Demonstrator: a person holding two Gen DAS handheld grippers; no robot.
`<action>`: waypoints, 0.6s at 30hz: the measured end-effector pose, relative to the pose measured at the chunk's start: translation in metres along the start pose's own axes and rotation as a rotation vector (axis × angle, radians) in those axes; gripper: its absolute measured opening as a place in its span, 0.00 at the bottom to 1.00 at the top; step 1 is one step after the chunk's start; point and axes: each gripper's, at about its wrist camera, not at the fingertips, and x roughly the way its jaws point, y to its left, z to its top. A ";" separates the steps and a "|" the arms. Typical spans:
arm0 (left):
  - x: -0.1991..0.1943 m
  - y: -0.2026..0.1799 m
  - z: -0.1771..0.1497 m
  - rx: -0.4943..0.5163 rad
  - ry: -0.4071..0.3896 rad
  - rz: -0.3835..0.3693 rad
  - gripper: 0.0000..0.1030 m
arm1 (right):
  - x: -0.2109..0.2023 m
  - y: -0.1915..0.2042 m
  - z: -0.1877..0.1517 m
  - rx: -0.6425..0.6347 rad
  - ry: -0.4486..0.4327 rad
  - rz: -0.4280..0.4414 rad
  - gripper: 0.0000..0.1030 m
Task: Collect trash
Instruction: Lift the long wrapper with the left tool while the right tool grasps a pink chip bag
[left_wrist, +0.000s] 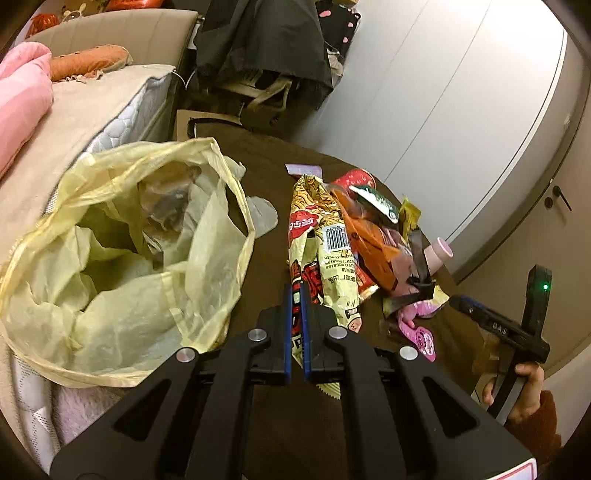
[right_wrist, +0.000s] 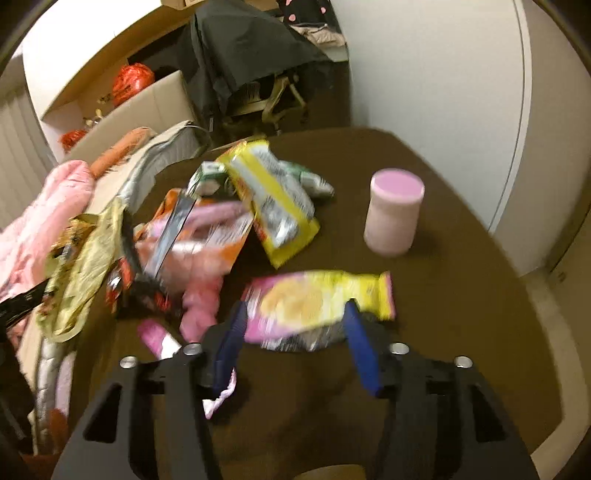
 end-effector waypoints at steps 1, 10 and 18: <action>0.002 -0.001 -0.001 0.002 0.004 -0.001 0.04 | 0.001 -0.003 -0.004 0.015 0.017 -0.004 0.50; 0.018 -0.008 -0.002 0.014 0.036 -0.011 0.04 | 0.014 -0.015 -0.011 0.195 -0.005 0.011 0.50; 0.013 0.000 -0.001 0.001 0.025 0.006 0.04 | 0.022 -0.020 -0.008 0.310 -0.055 -0.090 0.50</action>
